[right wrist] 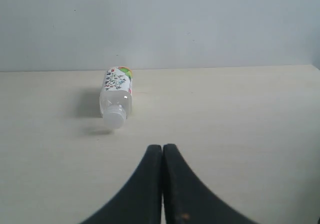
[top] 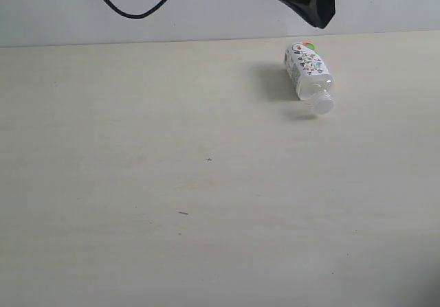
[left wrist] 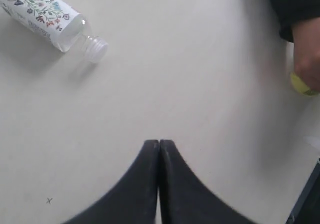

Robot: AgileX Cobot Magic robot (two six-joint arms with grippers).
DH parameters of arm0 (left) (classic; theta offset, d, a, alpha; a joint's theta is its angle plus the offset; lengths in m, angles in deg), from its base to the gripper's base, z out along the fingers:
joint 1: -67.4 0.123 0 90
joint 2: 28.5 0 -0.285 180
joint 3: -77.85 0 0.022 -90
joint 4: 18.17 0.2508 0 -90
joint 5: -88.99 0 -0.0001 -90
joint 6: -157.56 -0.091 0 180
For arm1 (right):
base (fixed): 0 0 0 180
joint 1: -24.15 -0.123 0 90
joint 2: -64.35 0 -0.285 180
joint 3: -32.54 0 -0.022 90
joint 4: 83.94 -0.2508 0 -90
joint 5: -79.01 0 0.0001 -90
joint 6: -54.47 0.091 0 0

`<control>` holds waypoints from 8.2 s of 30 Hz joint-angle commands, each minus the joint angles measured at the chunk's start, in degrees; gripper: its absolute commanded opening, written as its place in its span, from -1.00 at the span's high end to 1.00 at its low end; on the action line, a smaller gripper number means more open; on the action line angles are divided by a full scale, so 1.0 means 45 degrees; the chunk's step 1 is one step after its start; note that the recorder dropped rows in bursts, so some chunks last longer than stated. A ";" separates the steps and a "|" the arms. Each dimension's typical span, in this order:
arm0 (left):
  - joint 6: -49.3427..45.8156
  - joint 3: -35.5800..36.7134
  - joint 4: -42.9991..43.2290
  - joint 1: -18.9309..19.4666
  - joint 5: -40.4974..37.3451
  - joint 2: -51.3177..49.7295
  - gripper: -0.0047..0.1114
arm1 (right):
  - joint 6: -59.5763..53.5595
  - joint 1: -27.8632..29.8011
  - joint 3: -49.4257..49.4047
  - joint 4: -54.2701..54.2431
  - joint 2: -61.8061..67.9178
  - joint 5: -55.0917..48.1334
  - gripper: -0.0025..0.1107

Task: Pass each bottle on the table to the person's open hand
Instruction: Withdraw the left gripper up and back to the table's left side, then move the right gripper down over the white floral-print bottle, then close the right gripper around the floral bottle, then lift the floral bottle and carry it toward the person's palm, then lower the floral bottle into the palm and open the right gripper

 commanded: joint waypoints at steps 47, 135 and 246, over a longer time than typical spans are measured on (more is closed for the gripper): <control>0.0000 2.5008 0.0438 -0.0102 2.2121 1.3927 0.90 | -0.0015 0.0078 -0.0064 0.0054 -0.0076 0.1039 0.96; 0.0000 2.5004 0.0438 -0.0102 2.2054 1.3927 0.90 | 0.3075 -0.2550 2.9000 0.2400 3.2328 -1.1590 0.68; 0.0000 2.5004 0.0438 -0.0102 2.2054 1.3927 0.90 | 0.3797 -0.2550 1.4998 0.3521 2.1493 -0.6065 -0.64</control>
